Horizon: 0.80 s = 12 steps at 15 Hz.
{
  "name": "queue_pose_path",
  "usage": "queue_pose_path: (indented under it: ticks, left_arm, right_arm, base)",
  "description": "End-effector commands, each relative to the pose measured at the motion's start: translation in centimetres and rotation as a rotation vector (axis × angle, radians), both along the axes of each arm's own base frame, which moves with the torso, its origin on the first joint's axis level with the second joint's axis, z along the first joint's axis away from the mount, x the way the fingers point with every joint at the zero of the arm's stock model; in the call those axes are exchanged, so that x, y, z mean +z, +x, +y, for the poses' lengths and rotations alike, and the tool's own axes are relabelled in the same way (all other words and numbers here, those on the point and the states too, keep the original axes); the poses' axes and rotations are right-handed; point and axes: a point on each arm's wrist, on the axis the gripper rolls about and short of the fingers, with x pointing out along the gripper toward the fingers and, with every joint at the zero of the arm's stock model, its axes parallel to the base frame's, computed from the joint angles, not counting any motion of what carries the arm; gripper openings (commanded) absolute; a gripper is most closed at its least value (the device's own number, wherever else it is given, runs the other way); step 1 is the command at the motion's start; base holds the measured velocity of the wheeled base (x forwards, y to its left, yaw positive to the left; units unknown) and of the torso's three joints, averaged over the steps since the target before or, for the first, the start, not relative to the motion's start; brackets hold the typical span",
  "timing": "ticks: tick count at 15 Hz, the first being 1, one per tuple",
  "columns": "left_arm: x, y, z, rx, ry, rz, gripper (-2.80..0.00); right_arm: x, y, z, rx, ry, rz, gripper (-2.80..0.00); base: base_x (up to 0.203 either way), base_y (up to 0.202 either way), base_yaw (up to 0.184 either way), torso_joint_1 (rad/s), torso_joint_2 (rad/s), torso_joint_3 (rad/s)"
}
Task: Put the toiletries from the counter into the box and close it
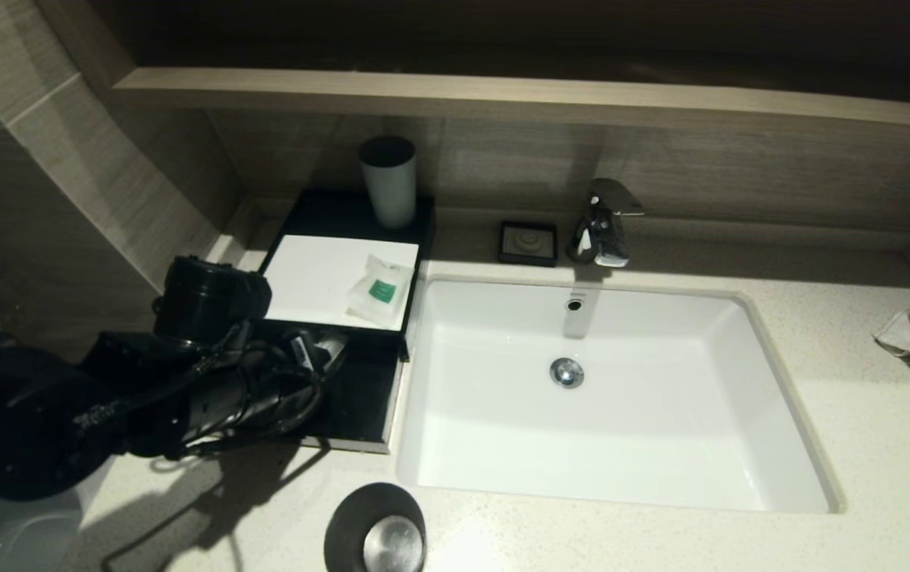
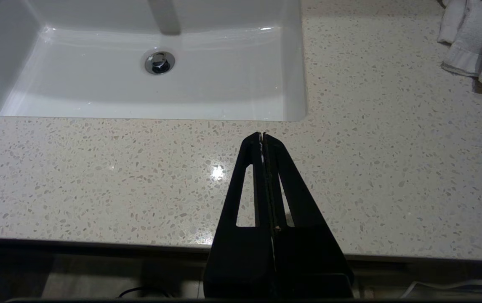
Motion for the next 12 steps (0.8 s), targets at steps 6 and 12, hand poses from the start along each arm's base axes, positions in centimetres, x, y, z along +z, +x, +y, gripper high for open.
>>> queue_pose_path:
  ticks: [6, 12]
  left_arm:
    - [2.5, -0.8, 0.4, 0.004, -0.042, -0.080, 0.00]
    - [3.8, -2.4, 1.3, -0.006, -0.004, -0.083, 0.00]
  right_arm:
    - [0.0, 0.0, 0.0, 0.000, 0.000, 0.002, -2.80]
    - [0.0, 0.0, 0.0, 0.000, 0.000, 0.002, -2.80]
  base:
    - [0.000, 0.000, 0.000, 0.000, 0.00, 0.000]
    - [0.000, 0.000, 0.000, 0.000, 0.00, 0.000]
